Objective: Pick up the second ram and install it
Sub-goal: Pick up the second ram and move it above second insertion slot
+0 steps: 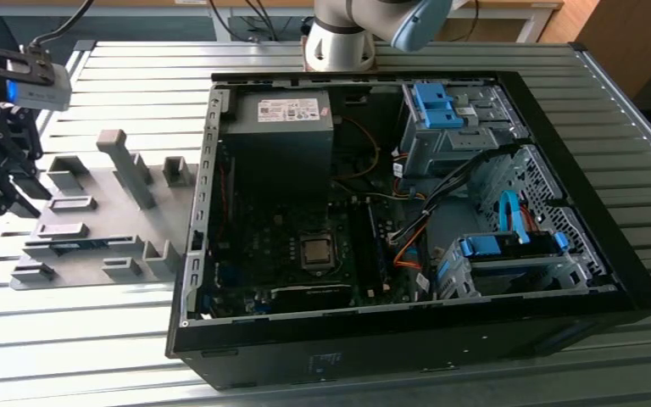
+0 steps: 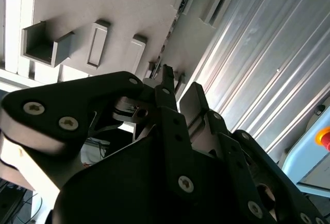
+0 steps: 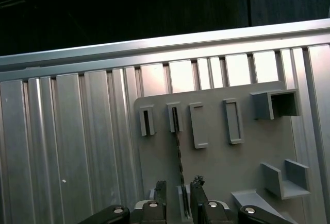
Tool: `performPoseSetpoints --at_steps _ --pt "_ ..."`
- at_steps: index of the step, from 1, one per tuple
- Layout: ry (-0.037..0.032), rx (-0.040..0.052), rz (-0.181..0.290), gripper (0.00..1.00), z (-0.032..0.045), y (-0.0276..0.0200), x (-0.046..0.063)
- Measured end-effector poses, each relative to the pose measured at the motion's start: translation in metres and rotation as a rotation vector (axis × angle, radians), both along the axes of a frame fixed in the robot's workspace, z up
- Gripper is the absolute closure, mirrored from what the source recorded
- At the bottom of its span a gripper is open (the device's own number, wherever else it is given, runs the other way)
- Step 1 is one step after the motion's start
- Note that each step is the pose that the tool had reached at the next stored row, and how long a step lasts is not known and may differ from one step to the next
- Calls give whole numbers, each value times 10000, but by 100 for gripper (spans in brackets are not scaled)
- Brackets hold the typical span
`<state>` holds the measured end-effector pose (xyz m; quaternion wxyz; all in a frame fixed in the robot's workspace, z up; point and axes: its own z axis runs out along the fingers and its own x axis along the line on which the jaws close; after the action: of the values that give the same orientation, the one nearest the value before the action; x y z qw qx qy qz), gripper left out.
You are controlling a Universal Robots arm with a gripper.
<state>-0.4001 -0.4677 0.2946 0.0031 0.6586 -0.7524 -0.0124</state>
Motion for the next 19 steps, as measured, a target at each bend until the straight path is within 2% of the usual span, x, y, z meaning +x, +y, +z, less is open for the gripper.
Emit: performPoseSetpoints --at_steps 19 --pt "-7 0 0 67 -86 -16 0"
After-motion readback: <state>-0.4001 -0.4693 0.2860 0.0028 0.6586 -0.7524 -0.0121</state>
